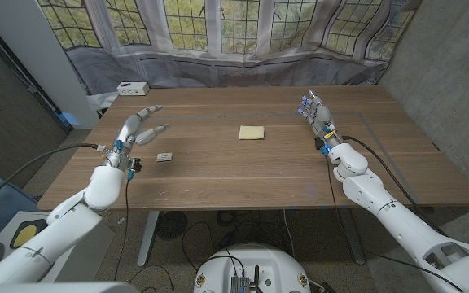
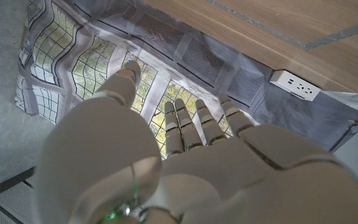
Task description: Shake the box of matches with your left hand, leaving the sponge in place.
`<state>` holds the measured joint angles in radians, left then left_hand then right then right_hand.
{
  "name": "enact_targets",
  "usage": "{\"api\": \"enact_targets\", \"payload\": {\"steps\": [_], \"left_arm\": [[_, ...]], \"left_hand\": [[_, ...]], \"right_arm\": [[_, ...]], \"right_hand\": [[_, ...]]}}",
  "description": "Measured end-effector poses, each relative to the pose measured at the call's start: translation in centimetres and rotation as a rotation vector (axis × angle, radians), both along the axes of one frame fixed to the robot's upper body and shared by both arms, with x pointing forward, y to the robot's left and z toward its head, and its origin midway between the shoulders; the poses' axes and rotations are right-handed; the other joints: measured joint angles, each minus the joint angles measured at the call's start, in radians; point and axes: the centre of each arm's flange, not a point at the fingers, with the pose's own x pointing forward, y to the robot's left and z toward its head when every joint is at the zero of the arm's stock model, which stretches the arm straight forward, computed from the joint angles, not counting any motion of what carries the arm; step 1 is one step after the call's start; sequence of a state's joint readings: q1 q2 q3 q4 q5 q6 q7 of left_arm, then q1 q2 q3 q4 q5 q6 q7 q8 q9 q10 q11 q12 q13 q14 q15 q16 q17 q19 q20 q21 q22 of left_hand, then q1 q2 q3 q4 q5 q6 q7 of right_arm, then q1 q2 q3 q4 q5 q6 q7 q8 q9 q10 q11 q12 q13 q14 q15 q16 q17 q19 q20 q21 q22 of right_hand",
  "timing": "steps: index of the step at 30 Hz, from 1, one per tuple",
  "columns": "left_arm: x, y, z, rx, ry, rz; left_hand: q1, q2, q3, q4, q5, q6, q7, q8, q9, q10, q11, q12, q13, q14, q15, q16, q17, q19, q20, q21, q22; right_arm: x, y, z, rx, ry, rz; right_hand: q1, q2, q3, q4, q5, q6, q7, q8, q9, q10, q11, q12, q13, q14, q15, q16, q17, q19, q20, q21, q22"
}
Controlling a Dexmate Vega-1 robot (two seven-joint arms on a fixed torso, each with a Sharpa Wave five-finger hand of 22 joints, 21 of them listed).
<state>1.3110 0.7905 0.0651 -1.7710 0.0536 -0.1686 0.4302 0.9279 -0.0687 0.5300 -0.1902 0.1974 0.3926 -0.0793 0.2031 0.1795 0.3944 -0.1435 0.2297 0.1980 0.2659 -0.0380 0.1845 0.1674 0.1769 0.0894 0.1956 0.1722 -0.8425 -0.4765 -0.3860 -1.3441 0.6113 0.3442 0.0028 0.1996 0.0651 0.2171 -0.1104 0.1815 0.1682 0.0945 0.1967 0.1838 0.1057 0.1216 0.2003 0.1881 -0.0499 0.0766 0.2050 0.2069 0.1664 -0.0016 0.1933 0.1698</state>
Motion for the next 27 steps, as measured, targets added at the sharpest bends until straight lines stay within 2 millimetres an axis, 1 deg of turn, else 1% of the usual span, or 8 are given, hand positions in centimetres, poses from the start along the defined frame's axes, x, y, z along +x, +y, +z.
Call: {"api": "enact_targets", "payload": {"steps": [1,11,14,15,18,19,21,27], "left_arm": [[-0.8,-0.6,0.8,0.027,-0.013,-0.009],[-1.7,0.4,2.4,0.136,0.031,0.057],[-1.3,0.6,2.0,0.144,0.068,0.067],[-1.8,1.0,3.0,0.175,0.070,0.085],[-1.4,1.3,2.6,0.182,0.104,0.103],[-2.2,1.4,4.0,0.223,0.096,0.114],[-2.0,1.6,3.8,0.225,0.114,0.122],[-2.3,2.1,5.1,0.300,0.153,0.184]], "left_hand": [[0.006,-0.001,0.000,0.000,0.000,-0.004,-0.004,-0.003,0.000,0.000,0.000,-0.002,0.000,0.000,0.000,0.000,0.000,0.002,-0.002,0.000,0.000],[0.062,-0.010,0.003,0.005,0.000,0.001,-0.017,-0.004,0.005,0.008,-0.017,-0.002,0.000,-0.016,-0.002,-0.004,0.000,-0.003,-0.008,-0.005,0.000],[0.063,-0.011,-0.010,0.019,-0.002,0.008,-0.014,-0.004,0.005,0.019,-0.017,-0.002,0.000,-0.040,0.001,-0.004,0.000,-0.035,0.015,-0.015,0.000],[0.063,-0.011,-0.016,0.024,-0.005,0.014,-0.015,-0.004,0.005,0.019,-0.017,-0.002,0.000,-0.048,-0.001,-0.004,0.000,-0.055,0.025,-0.019,0.000],[0.063,-0.012,-0.037,0.034,-0.005,0.038,-0.014,-0.004,0.005,0.039,-0.022,-0.002,0.000,-0.065,0.001,-0.004,0.000,-0.124,0.054,-0.022,0.000],[0.063,-0.012,-0.042,0.038,-0.005,0.049,-0.015,-0.002,0.005,0.049,-0.022,-0.002,0.000,-0.072,0.000,-0.004,0.000,-0.147,0.062,-0.024,0.000],[0.054,-0.021,-0.053,0.042,-0.005,0.072,-0.016,0.005,0.005,0.065,-0.020,-0.002,0.000,-0.076,-0.001,-0.004,0.000,-0.189,0.081,-0.029,0.000],[0.017,-0.025,-0.080,0.056,-0.005,0.121,-0.035,0.006,0.002,0.109,-0.029,0.004,0.000,-0.085,0.000,-0.002,0.001,-0.243,0.096,-0.028,0.000]], "right_arm": [[0.0,-0.1,0.0,0.005,0.001,0.002],[-0.5,0.0,-0.3,0.027,0.015,-0.035],[-0.8,0.5,-0.2,0.033,0.010,-0.024],[-0.8,0.6,-0.2,0.042,0.010,-0.041],[-0.8,0.9,-0.2,0.048,0.008,-0.035],[-0.9,0.9,0.0,0.056,-0.002,-0.056],[-1.0,1.1,0.0,0.059,-0.003,-0.052],[-1.2,1.6,0.2,0.072,-0.023,-0.067]], "right_hand": [[0.004,0.004,0.000,0.000,0.000,0.000,0.000,0.000,0.000,0.000,0.000,0.000,0.000,0.000,0.000,0.000,0.000,0.000,0.000,0.000,0.000],[0.004,0.004,0.004,-0.004,0.000,0.005,-0.005,0.000,0.000,0.004,-0.004,0.007,0.000,0.011,0.000,0.000,-0.003,0.000,0.000,0.000,0.000],[0.004,0.004,0.004,-0.004,0.000,0.005,-0.005,0.000,0.000,0.004,-0.004,0.008,0.000,0.011,0.000,0.000,-0.002,0.000,0.000,0.000,0.000],[0.004,0.004,0.004,-0.004,0.000,0.005,-0.005,0.000,0.000,0.004,-0.004,0.008,0.000,0.011,0.000,0.000,-0.002,0.004,0.004,0.000,0.000],[0.004,0.004,0.004,-0.004,0.000,0.005,-0.005,0.000,0.000,0.004,-0.004,0.008,0.000,0.011,0.000,0.000,-0.002,0.005,0.005,0.000,0.000],[0.004,0.004,0.004,-0.004,0.000,0.005,-0.005,0.000,0.000,0.003,-0.004,0.008,0.000,0.011,0.000,0.000,-0.001,0.005,0.005,0.000,0.000],[0.004,0.004,0.004,-0.004,0.000,0.005,-0.005,0.000,0.000,0.003,-0.004,0.008,0.000,0.011,0.000,0.000,0.000,0.005,0.005,0.000,0.000],[0.004,0.004,0.004,-0.004,0.000,0.005,-0.005,0.000,0.000,0.003,-0.004,0.008,0.000,0.011,0.000,0.000,0.000,0.005,0.005,0.000,0.000]]}}
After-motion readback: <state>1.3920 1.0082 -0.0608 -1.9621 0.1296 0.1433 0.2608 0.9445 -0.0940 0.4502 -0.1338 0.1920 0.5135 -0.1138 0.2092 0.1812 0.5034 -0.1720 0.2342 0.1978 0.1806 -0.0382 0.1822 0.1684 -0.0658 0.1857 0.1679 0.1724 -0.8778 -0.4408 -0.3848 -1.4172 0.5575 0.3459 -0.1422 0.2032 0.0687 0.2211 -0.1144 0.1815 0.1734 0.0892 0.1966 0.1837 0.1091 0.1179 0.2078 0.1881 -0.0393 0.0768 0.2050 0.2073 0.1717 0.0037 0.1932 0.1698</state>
